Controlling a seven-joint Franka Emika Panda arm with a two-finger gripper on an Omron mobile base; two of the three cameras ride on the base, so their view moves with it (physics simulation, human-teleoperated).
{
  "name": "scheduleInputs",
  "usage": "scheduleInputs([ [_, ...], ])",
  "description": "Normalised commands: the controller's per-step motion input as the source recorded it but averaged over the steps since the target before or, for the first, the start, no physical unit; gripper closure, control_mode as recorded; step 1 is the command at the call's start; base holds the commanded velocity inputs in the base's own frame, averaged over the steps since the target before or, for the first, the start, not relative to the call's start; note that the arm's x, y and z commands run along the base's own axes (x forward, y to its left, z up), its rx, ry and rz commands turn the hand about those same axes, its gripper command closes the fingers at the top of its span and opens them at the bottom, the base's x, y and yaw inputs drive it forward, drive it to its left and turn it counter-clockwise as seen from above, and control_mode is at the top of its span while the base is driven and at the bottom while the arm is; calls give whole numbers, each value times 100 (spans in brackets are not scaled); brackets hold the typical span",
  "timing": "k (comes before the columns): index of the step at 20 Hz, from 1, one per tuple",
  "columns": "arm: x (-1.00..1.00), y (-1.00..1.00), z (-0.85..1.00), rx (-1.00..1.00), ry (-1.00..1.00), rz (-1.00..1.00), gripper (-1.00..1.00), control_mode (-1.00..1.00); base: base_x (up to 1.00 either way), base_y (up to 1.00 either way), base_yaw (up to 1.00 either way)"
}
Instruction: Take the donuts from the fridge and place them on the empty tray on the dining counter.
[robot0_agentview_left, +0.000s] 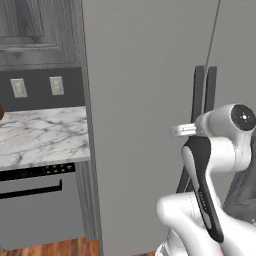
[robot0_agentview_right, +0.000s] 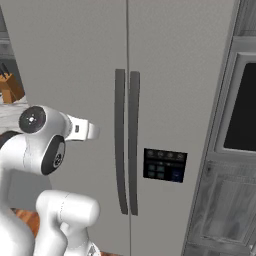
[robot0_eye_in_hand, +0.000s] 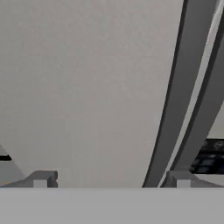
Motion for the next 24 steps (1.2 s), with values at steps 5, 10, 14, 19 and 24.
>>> scheduleInputs([
  [5, -21, 0, 0, 0, -25, 0, -100, -100, 0, 0, 0],
  [10, -19, 0, -2, 0, -20, 0, -100, -100, 0, 0, 0],
  [14, -8, 0, -4, 0, -8, 0, -100, 100, -1, 0, 0],
  [19, 0, 0, 0, 0, 0, 0, -100, 100, 0, 0, 0],
  [24, 0, 0, 0, 0, 0, 0, -100, 100, -57, -7, 0],
])
